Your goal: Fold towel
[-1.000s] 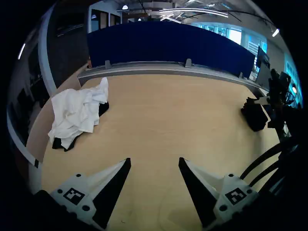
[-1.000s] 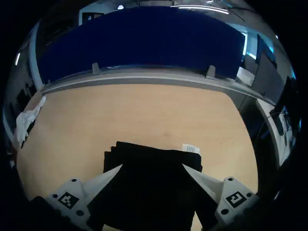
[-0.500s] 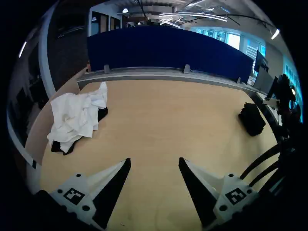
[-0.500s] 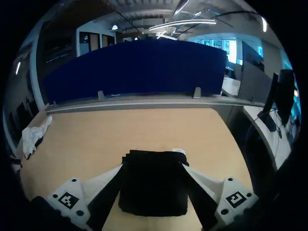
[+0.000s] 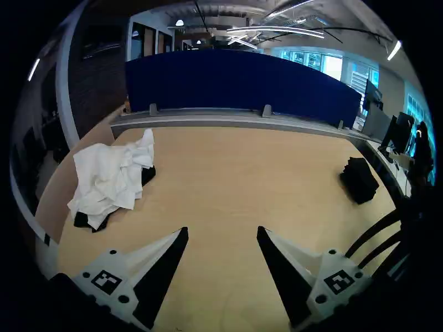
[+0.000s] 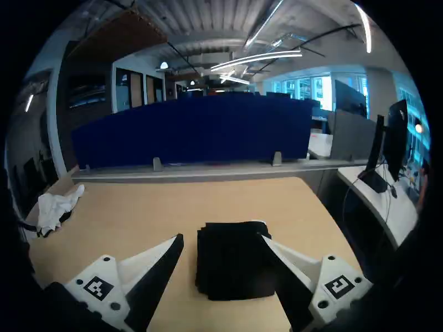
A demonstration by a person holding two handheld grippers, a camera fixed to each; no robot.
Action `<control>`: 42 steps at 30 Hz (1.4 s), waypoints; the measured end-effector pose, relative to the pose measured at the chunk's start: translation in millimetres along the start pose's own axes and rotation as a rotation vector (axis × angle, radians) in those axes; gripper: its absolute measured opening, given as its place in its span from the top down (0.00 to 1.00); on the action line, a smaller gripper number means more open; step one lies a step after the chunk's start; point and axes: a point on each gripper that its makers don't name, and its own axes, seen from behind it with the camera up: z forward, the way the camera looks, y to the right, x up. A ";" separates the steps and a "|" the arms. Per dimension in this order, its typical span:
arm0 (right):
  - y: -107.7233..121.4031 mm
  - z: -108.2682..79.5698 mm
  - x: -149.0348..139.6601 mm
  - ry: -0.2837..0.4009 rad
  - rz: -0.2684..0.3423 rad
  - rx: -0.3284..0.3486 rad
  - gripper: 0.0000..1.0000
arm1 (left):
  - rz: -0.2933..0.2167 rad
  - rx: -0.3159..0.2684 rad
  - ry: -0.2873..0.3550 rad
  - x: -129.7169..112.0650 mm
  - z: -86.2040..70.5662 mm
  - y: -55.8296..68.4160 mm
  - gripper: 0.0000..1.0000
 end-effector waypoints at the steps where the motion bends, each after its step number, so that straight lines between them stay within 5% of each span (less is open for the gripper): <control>1: -1.2 -6.5 2.7 0.023 0.002 -0.007 0.00 | 0.000 -0.001 0.007 1.9 -0.9 0.0 0.08; 14: -17.9 -57.2 28.4 0.245 0.049 -0.040 0.00 | -0.012 -0.019 0.111 25.1 -1.9 1.1 0.08; 23: -30.1 -77.7 48.6 0.377 0.082 -0.039 0.00 | -0.016 -0.028 0.267 67.3 -14.9 1.0 0.08; 32: -52.2 -81.9 42.7 0.355 0.067 -0.018 0.00 | -0.021 0.000 0.453 113.2 -36.2 -5.8 0.08; 42: -64.2 -80.7 30.1 0.332 0.086 -0.010 0.00 | -0.054 0.023 0.532 126.4 -40.7 -31.3 0.08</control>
